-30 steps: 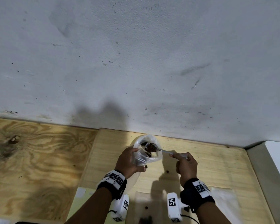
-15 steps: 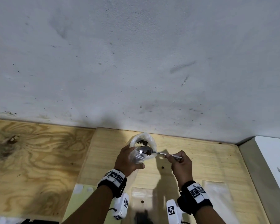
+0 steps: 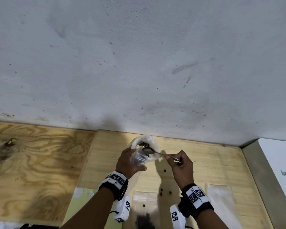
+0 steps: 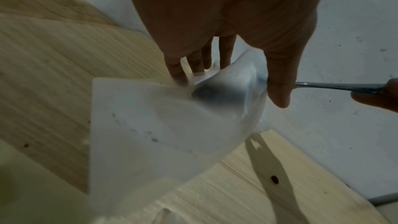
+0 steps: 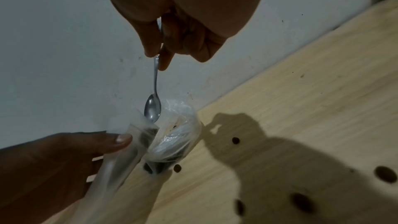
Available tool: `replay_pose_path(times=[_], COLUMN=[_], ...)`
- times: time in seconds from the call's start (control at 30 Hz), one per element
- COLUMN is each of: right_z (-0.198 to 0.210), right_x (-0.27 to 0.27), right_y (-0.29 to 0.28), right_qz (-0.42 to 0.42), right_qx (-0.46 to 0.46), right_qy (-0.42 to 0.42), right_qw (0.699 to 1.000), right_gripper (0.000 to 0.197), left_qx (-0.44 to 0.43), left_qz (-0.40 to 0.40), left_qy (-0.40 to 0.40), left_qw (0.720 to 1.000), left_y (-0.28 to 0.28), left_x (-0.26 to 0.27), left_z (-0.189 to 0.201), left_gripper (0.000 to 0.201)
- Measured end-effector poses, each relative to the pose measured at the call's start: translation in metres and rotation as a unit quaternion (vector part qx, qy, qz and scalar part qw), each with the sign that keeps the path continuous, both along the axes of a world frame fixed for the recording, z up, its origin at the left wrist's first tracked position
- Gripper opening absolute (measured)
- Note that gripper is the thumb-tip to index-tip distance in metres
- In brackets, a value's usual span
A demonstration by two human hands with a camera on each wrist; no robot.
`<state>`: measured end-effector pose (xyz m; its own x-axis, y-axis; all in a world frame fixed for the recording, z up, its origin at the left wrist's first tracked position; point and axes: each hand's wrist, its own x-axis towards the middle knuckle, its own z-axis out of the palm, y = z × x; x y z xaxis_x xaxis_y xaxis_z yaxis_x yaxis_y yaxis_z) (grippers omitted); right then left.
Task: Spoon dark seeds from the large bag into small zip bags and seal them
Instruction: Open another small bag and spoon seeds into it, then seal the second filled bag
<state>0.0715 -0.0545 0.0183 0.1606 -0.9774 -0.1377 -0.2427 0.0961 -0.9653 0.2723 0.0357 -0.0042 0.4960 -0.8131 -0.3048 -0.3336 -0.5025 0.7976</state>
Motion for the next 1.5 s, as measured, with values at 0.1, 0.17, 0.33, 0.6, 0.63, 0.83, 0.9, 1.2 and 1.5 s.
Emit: replay_pose_path(times=[0.1, 0.17, 0.33, 0.6, 0.63, 0.83, 0.9, 1.2, 1.5], right_z=[0.002, 0.002, -0.002, 0.034, 0.043, 0.074, 0.077, 0.086, 0.091], right_x=[0.006, 0.01, 0.03, 0.034, 0.036, 0.047, 0.047, 0.032, 0.03], right_y=[-0.007, -0.012, -0.019, 0.002, 0.007, 0.021, 0.018, 0.019, 0.022], right_qz=[-0.059, -0.103, -0.089, 0.024, 0.086, 0.285, 0.24, 0.143, 0.113], right_qx=[0.026, 0.061, 0.162, 0.018, 0.004, -0.12, -0.147, -0.148, -0.097], right_qy=[-0.015, -0.016, 0.04, 0.1, 0.072, 0.172, 0.187, 0.08, -0.001], right_qw=[0.998, 0.993, 0.982, 0.995, 0.994, 0.935, 0.941, 0.975, 0.989], right_gripper=[0.033, 0.034, 0.024, 0.029, 0.019, 0.013, 0.011, 0.022, 0.032], left_qx=[-0.003, -0.009, -0.024, -0.161, -0.178, -0.2, -0.194, -0.223, -0.213], left_qz=[0.002, -0.001, -0.004, 0.033, 0.032, 0.001, -0.012, 0.121, 0.079], left_qy=[0.009, 0.01, -0.007, -0.012, -0.014, -0.041, -0.038, 0.11, 0.153], left_qw=[1.0, 1.0, 1.0, 0.986, 0.983, 0.979, 0.98, 0.961, 0.962], left_y=[0.001, 0.002, 0.012, 0.027, 0.028, 0.02, 0.02, 0.022, 0.022], left_x=[0.001, 0.002, 0.005, 0.0, -0.002, -0.012, -0.012, -0.003, -0.009], left_z=[-0.002, -0.002, -0.002, 0.031, 0.035, 0.058, 0.063, 0.088, 0.095], left_gripper=[0.092, 0.092, 0.09, 0.092, 0.092, 0.099, 0.104, 0.018, 0.018])
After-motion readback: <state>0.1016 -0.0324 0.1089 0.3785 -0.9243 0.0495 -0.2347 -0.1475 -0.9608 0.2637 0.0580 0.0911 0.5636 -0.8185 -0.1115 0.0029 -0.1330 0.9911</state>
